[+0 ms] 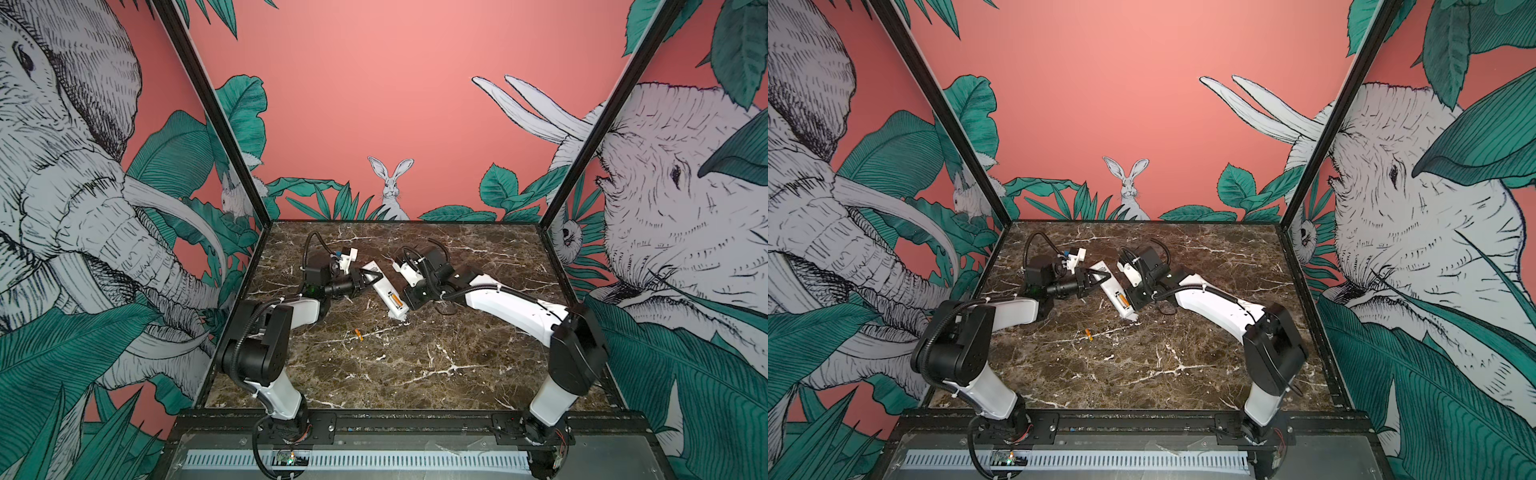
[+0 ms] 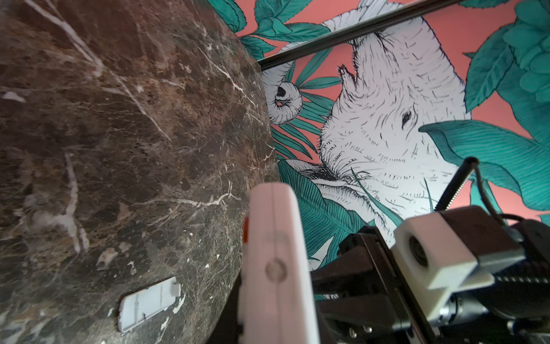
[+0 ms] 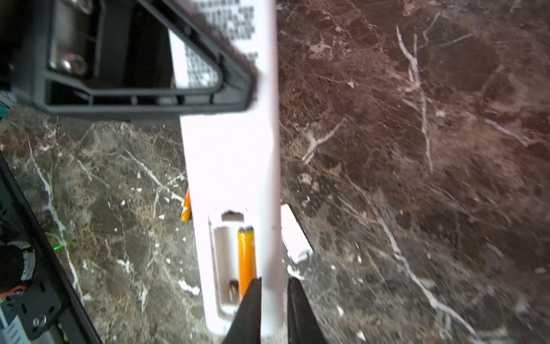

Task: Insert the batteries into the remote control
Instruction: 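Open the right gripper and lift it off the seated battery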

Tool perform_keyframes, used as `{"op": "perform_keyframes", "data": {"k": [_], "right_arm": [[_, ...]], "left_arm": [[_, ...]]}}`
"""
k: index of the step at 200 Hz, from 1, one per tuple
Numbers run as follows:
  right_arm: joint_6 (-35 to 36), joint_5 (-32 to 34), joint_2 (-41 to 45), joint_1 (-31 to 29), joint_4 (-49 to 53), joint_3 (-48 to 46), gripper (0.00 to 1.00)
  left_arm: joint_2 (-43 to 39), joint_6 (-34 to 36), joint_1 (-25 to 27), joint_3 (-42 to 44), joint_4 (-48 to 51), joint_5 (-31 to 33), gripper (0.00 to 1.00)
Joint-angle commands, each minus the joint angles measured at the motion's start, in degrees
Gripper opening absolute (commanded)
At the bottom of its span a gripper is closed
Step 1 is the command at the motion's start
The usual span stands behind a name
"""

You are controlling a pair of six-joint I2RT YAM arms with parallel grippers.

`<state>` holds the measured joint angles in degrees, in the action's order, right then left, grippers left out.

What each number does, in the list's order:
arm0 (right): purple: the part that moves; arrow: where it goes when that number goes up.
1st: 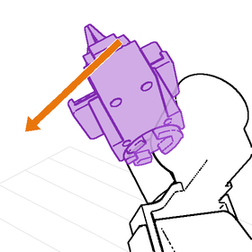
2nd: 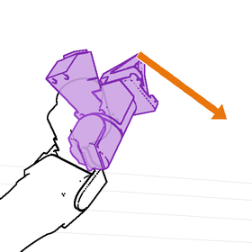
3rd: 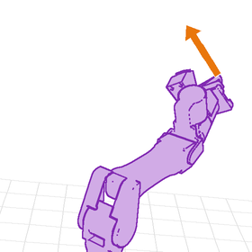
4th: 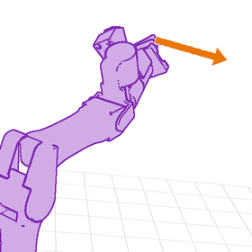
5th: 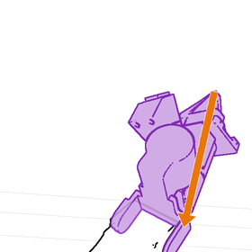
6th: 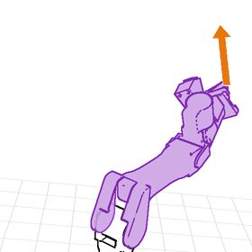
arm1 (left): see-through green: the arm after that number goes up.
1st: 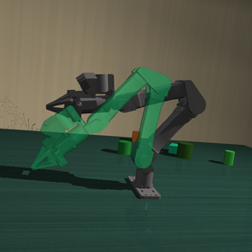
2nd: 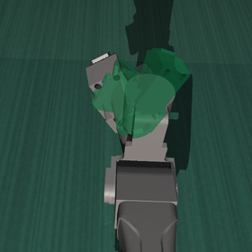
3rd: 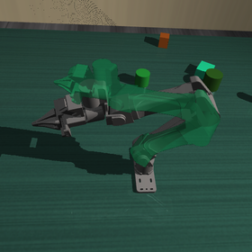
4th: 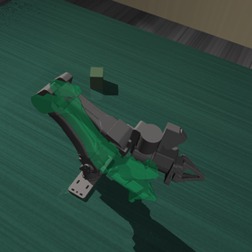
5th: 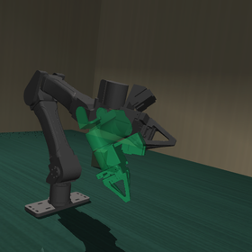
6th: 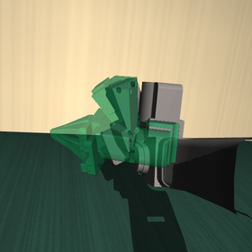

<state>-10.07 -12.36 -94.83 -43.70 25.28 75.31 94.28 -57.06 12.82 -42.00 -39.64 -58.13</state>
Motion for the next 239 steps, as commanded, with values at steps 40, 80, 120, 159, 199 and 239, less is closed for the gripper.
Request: {"op": "perform_keyframes", "data": {"k": [40,80,120,159,199,239], "right_arm": [[1.2,-5.9,14.7,1.4,-4.3,-10.6,0.46],[1.6,-10.1,16.9,2.1,-4.6,-13.4,0.61],[1.0,-12.5,17.3,2.2,-6.5,-15.6,0.61],[0.2,-12.6,18.0,2.6,-8.3,-17.7,0.45],[0.1,-12.7,18.2,3.1,-8.7,-18.7,0.26],[-0.2,-13.4,17.5,3.5,-9.9,-19.7,0.21]], "left_arm": [[-4.2,7.4,3.5,-1.8,0.2,-4.6,0.00],[-6.3,9.4,6.9,-2.5,-0.3,-6.4,0.00],[-9.2,11.7,9.0,-2.0,0.3,-7.6,0.00],[-10.7,12.6,9.4,-2.2,1.6,-7.8,0.00],[-11.1,12.3,9.4,-2.3,1.5,-7.8,0.00],[-11.4,10.7,9.4,-2.3,-0.2,-7.9,0.00]]}}
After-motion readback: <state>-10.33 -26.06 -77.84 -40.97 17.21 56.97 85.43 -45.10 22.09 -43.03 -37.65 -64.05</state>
